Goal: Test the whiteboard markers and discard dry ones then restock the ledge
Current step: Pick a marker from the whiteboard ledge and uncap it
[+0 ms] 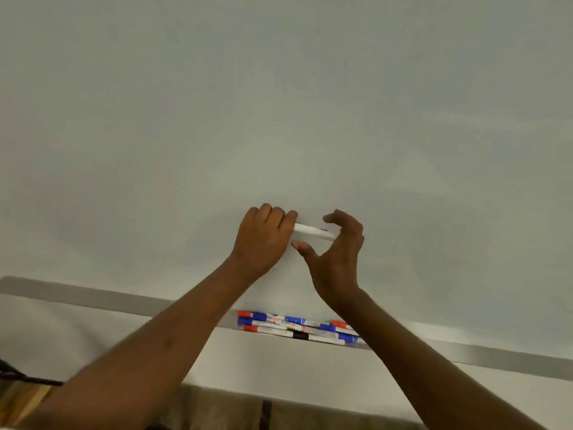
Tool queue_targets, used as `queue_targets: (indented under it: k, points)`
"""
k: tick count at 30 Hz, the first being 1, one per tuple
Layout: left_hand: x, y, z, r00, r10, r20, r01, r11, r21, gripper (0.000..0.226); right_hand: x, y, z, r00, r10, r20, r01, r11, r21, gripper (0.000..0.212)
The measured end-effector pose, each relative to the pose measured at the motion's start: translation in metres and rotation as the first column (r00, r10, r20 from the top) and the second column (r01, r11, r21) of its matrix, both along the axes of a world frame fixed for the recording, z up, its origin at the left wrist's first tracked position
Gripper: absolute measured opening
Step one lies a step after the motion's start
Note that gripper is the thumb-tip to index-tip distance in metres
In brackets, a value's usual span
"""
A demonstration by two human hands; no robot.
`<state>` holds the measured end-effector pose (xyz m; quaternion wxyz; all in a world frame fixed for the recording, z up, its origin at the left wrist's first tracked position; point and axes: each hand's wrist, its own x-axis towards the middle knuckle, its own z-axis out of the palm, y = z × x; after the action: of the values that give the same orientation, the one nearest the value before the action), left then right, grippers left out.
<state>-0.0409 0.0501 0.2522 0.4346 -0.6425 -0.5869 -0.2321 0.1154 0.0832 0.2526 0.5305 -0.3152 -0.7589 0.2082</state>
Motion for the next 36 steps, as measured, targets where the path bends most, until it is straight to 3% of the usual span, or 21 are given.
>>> queue_targets:
  k: [1,3,7,9,14,16,20,25,28,29,32,36]
  points:
    - [-0.004,-0.001,0.018,1.000,-0.017,-0.012,0.018,0.998,0.063,0.022,-0.003,-0.003,0.015,0.991,0.056,-0.125,-0.073,0.988,-0.138,0.072]
    - [-0.009,-0.004,0.048,0.996,-0.059,-0.066,0.068,0.986,0.151,0.010,-0.008,-0.005,0.040,0.949,0.145,-0.280,-0.220,0.940,-0.261,0.072]
    - [-0.006,-0.013,0.088,0.967,-0.193,-0.164,0.220,0.961,0.169,0.009,-0.020,-0.014,0.085,0.793,0.377,-0.479,-0.548,0.784,-0.291,0.030]
    - [-0.010,-0.017,0.102,0.957,-0.243,-0.158,0.268,0.950,0.160,0.009,-0.024,-0.019,0.103,0.799,0.381,-0.464,-0.530,0.811,-0.247,0.018]
    - [-0.023,-0.025,0.132,0.934,-0.346,-0.086,0.351,0.936,0.044,0.021,-0.026,-0.026,0.127,0.900,0.337,-0.276,-0.358,0.933,-0.030,0.030]
    - [-0.021,-0.029,0.147,0.910,-0.408,-0.072,0.411,0.912,0.021,0.011,-0.025,-0.031,0.137,0.903,0.339,-0.264,-0.320,0.941,0.115,0.034]
    - [-0.021,-0.033,0.180,0.890,-0.443,-0.103,0.447,0.894,0.014,0.014,-0.021,-0.035,0.163,0.885,0.365,-0.290,-0.247,0.895,0.372,0.038]
    - [-0.016,-0.044,0.209,0.876,-0.463,-0.132,0.456,0.886,-0.083,0.019,-0.006,-0.044,0.186,0.937,0.279,-0.210,-0.090,0.774,0.627,0.034]
    - [-0.029,-0.054,0.208,0.884,-0.468,0.005,0.468,0.883,-0.042,0.014,0.011,-0.046,0.193,0.903,0.336,-0.269,-0.140,0.820,0.555,0.026]
    - [-0.031,-0.061,0.207,0.887,-0.456,0.066,0.457,0.890,0.009,0.024,0.013,-0.047,0.195,0.893,0.342,-0.294,-0.150,0.841,0.520,0.025]
    - [-0.014,-0.071,0.205,0.949,-0.312,-0.047,0.316,0.942,0.113,0.043,0.003,-0.051,0.194,0.914,0.277,-0.296,-0.087,0.846,0.526,0.022]
    - [0.003,-0.062,0.204,0.960,-0.269,-0.073,0.278,0.938,0.206,0.044,-0.022,-0.056,0.183,0.880,0.265,-0.393,-0.097,0.912,0.398,0.023]
